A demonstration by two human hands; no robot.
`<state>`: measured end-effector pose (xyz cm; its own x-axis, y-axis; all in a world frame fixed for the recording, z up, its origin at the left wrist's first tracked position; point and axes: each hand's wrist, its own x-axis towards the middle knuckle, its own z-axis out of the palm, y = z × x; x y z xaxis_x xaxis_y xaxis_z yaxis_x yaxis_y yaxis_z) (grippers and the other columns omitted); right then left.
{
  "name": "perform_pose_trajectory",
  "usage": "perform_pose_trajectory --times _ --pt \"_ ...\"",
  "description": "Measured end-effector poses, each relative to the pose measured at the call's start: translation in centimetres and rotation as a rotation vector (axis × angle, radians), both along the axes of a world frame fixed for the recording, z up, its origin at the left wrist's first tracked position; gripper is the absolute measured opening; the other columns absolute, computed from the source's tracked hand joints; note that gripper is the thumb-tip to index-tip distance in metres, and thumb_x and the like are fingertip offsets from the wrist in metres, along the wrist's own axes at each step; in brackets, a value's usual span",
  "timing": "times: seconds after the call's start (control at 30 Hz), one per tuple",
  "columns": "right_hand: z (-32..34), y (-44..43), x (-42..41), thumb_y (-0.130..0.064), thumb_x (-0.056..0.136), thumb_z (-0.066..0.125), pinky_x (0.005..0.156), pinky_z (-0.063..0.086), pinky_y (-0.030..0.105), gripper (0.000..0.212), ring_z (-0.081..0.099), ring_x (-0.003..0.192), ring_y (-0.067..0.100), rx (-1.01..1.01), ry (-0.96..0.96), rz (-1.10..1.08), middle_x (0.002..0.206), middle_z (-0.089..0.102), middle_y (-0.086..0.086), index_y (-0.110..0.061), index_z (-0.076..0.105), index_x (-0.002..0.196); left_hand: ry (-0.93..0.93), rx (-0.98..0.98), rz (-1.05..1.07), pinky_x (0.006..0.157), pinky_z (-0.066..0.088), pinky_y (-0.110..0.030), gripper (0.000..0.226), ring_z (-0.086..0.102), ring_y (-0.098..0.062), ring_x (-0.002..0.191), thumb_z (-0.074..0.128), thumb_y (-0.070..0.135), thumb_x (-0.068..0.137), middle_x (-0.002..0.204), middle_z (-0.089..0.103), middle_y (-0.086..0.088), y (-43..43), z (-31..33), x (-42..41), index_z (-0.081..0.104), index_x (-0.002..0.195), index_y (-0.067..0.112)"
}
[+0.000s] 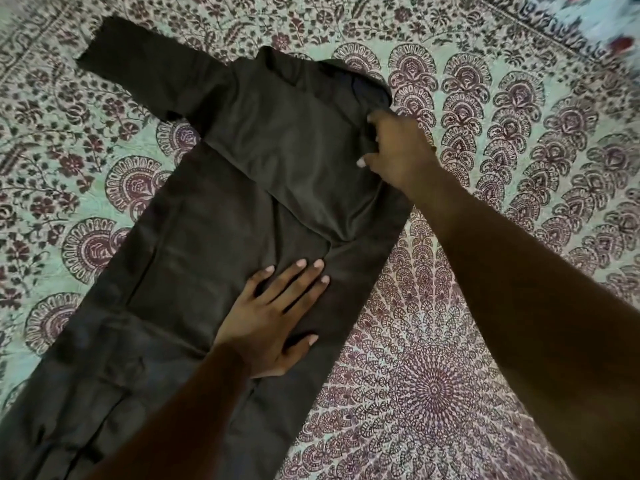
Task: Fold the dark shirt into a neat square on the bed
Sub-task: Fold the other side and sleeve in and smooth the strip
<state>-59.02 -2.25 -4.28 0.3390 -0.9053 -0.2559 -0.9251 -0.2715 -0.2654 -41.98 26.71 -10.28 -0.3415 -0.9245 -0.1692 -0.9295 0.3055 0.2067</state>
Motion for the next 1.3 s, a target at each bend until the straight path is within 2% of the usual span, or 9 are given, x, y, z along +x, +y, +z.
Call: perform_pose_trajectory --times 0.13,0.23,0.3,0.37,0.53,0.67,0.87,1.13,1.3 --pt "-0.8 -2.2 0.5 -0.021 0.073 0.093 0.096 0.054 0.038 0.058 0.066 0.113 0.034 0.132 -0.027 -0.086 0.122 0.065 0.021 -0.009 0.064 0.122 0.006 0.008 -0.001 0.123 0.024 -0.049 0.090 0.016 -0.016 0.161 0.052 0.064 0.090 0.175 0.012 0.005 0.0 0.0 0.1 0.021 0.166 0.026" --pt "-1.4 -1.6 0.6 -0.010 0.084 0.083 0.061 0.056 0.026 0.026 0.075 0.065 0.016 0.036 -0.188 -0.080 0.099 0.069 0.016 -0.011 0.067 0.104 0.017 0.004 -0.002 0.123 0.024 -0.049 0.089 0.017 -0.016 0.160 0.051 0.064 0.091 0.175 0.012 0.004 0.0 0.0 0.1 0.021 0.166 0.026" --pt "-1.8 -0.3 0.7 0.003 0.089 0.069 0.055 0.056 0.023 0.015 0.071 0.054 0.007 -0.021 -0.280 -0.034 0.091 0.068 0.011 -0.008 0.066 0.099 0.024 0.006 -0.005 0.123 0.024 -0.049 0.089 0.017 -0.016 0.160 0.051 0.063 0.091 0.175 0.012 0.004 -0.1 0.0 0.2 0.021 0.166 0.026" --pt "-2.1 0.9 0.5 0.011 0.089 0.060 0.063 0.054 0.017 0.023 0.074 0.069 0.013 -0.041 -0.353 0.027 0.101 0.064 0.010 -0.005 0.068 0.104 0.030 0.011 -0.008 0.123 0.023 -0.049 0.088 0.016 -0.017 0.161 0.050 0.063 0.092 0.175 0.012 0.004 -0.1 0.0 0.2 0.021 0.166 0.025" --pt "-1.6 4.5 -1.5 0.006 0.090 0.058 0.091 0.061 0.031 0.037 0.072 0.104 0.017 -0.198 -0.628 -0.107 0.128 0.058 0.014 -0.004 0.064 0.125 0.036 0.020 -0.008 0.123 0.025 -0.050 0.088 0.016 -0.017 0.161 0.050 0.062 0.092 0.175 0.012 0.003 -0.1 0.0 0.3 0.020 0.166 0.025" --pt "-3.4 11.3 -4.5 -0.019 0.100 0.063 0.099 0.053 0.043 0.029 0.063 0.112 0.033 -0.441 -0.414 -0.028 0.125 0.060 0.022 0.003 0.066 0.119 0.047 0.019 -0.006 0.123 0.025 -0.050 0.088 0.017 -0.018 0.161 0.051 0.061 0.092 0.175 0.012 0.003 -0.1 0.1 0.3 0.021 0.166 0.025" --pt "-6.3 11.6 -7.4 -0.067 0.102 0.037 0.120 0.022 0.061 0.075 0.019 0.158 0.028 -0.207 0.080 0.017 0.173 0.016 0.004 -0.026 0.022 0.164 0.035 0.016 -0.013 0.122 0.027 -0.051 0.090 0.018 -0.018 0.160 0.053 0.062 0.091 0.175 0.014 0.002 -0.1 -0.1 0.3 0.023 0.166 0.024" --pt "-5.0 5.5 -7.3 -0.072 0.101 0.021 0.123 0.012 0.066 0.083 -0.002 0.161 0.030 -0.105 0.110 -0.239 0.174 0.002 0.008 -0.022 0.008 0.166 0.000 -0.002 -0.017 0.122 0.026 -0.051 0.090 0.017 -0.018 0.161 0.052 0.063 0.091 0.175 0.012 0.003 -0.2 -0.2 0.2 0.021 0.166 0.024" --pt "-5.2 15.0 -6.0 -0.062 0.106 0.032 0.128 0.013 0.051 0.078 -0.001 0.161 0.024 -0.221 0.042 -0.007 0.175 0.003 0.005 -0.016 0.013 0.166 -0.005 -0.017 -0.018 0.122 0.026 -0.051 0.091 0.018 -0.018 0.160 0.053 0.062 0.090 0.175 0.012 0.002 -0.1 -0.7 0.2 0.021 0.166 0.024"
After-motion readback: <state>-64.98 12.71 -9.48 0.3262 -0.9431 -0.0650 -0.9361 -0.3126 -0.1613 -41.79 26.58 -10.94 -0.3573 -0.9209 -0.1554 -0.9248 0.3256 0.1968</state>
